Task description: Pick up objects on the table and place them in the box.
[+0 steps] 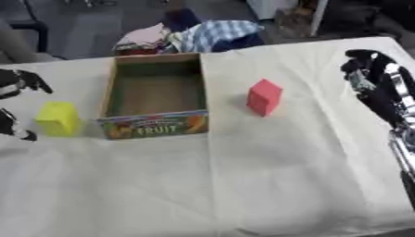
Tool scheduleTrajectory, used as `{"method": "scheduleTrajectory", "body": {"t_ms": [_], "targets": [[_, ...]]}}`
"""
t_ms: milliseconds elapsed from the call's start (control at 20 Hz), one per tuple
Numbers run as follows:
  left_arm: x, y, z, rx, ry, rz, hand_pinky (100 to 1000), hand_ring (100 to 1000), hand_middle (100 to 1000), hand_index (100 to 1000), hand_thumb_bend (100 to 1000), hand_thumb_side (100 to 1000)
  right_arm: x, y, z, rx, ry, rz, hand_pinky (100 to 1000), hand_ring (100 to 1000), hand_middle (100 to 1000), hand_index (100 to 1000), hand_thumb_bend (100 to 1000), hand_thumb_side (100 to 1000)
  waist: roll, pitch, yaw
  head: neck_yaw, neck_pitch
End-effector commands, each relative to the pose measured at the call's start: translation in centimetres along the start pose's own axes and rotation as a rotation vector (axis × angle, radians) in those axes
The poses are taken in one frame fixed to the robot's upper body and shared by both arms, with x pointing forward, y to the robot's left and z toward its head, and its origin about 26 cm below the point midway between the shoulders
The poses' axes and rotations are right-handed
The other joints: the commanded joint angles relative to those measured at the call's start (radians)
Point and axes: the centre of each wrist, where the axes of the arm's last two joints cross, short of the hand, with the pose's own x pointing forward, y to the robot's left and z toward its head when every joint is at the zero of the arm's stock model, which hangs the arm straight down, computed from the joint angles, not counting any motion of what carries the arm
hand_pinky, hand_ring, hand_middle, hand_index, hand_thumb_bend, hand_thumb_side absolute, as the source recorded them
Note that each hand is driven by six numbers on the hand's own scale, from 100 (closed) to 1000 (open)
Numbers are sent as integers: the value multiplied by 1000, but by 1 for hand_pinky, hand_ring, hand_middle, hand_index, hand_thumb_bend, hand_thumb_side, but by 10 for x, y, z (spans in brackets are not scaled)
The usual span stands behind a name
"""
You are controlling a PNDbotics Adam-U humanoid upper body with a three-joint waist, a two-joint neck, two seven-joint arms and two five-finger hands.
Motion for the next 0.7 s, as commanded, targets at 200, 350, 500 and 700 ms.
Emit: {"method": "scheduleTrajectory", "body": {"t_ms": [200,350,500,700], "targets": [[-5,7,-2,73,63,-6,776,783,753,803,686,100,6,-7,-7,2,-32,11,647,703,582,790,100,646,-2,-5,-9,8,5],[-4,2,-6,92,89,6,773,779,749,800,668,100,7,-6,-8,3,-34,8,647,703,581,790,100,649,-3,-1,-15,10,5],[-4,-2,-8,95,104,11,773,778,748,799,654,100,7,-6,-9,8,-36,6,647,703,581,790,100,650,-4,3,-21,13,5],[-5,-6,-9,80,124,15,769,767,732,792,647,100,7,-6,-10,10,-39,5,647,703,581,790,100,651,-4,8,-31,14,5]]}}
